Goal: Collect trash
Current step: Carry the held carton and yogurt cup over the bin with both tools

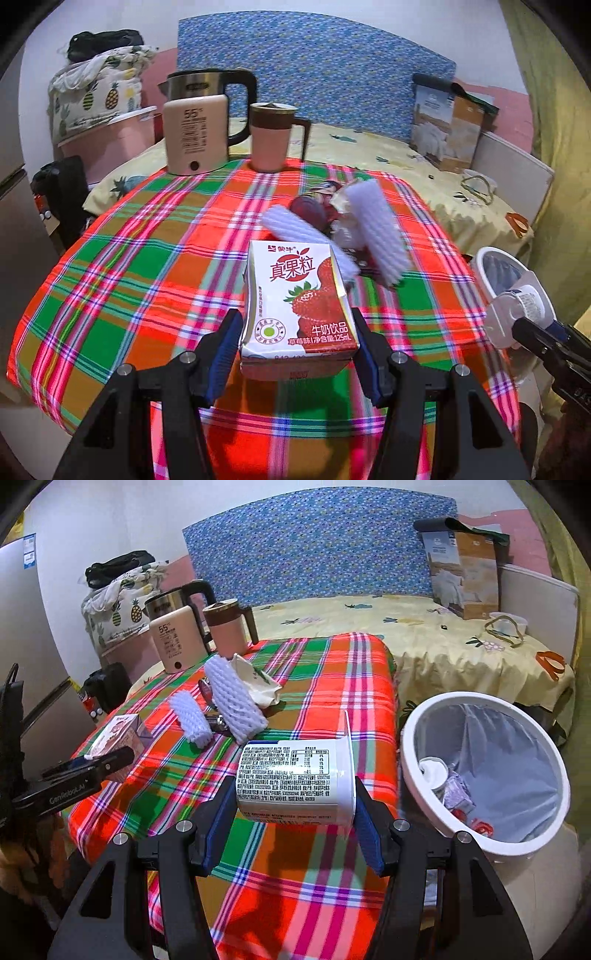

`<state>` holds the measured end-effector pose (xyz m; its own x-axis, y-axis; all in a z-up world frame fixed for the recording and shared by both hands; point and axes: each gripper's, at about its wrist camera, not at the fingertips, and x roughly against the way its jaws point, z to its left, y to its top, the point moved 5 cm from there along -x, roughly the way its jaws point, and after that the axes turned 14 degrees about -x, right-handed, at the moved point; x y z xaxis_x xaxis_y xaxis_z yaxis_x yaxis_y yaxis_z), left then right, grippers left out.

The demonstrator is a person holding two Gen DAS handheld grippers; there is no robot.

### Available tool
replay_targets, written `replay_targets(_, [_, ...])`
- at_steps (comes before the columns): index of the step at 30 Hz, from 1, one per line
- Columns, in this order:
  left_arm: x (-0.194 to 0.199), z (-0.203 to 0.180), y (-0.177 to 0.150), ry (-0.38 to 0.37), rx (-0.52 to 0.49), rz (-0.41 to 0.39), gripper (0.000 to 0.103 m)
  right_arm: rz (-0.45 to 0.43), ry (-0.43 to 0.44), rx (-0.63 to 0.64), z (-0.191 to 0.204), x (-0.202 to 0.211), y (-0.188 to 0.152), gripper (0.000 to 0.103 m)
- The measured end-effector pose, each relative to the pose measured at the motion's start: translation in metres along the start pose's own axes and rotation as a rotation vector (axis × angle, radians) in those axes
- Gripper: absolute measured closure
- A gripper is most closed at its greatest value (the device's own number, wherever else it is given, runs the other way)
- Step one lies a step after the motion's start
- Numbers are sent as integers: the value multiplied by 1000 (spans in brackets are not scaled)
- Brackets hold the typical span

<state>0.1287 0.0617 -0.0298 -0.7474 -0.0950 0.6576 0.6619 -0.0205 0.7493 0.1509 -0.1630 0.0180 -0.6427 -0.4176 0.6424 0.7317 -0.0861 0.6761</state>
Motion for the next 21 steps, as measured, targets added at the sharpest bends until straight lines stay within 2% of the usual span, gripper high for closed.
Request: replay_targets(21, [-2, -98, 37, -218, -142, -56, 44, -67, -102, -93, -60, 22, 15, 43])
